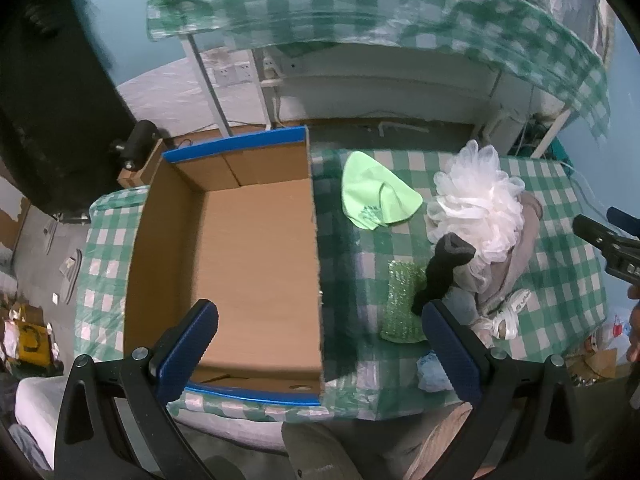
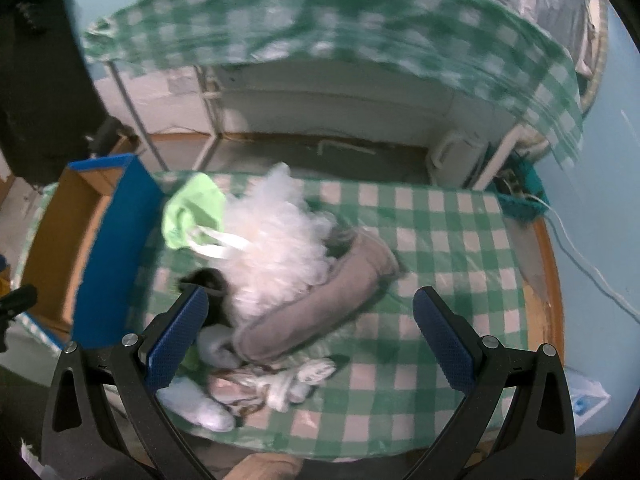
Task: Organize soft objects
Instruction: 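Reach the left tool to the black sock while the right tool reaches the grey mitt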
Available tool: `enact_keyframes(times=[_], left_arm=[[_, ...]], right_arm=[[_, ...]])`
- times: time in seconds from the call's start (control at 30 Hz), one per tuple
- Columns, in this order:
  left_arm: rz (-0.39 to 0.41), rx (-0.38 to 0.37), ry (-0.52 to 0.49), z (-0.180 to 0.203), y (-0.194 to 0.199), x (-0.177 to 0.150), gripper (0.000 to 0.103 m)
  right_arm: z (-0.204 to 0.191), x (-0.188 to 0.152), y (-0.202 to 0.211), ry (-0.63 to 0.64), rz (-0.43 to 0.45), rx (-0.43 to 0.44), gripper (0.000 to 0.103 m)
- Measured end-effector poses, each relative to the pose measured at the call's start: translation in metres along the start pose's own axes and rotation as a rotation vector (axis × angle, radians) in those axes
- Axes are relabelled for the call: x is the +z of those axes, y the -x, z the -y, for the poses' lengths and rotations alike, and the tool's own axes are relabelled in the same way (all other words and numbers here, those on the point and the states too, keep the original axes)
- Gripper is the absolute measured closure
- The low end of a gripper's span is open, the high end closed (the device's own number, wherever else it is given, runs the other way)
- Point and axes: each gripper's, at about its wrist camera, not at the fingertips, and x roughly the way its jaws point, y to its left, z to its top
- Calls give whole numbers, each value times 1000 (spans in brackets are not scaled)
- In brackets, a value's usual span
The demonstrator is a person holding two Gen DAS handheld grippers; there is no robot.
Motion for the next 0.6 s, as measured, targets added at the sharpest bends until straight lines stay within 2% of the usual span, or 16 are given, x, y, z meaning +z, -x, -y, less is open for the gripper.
enact_keyframes(times=[0.27, 0.6], left_arm=[[-29, -7, -28, 25, -14, 6, 0], [-100, -20, -48, 54, -50, 6, 0]], right_arm=[[10, -2, -44, -37, -119, -20, 1], [4, -4, -78, -11, -189, -31, 1]])
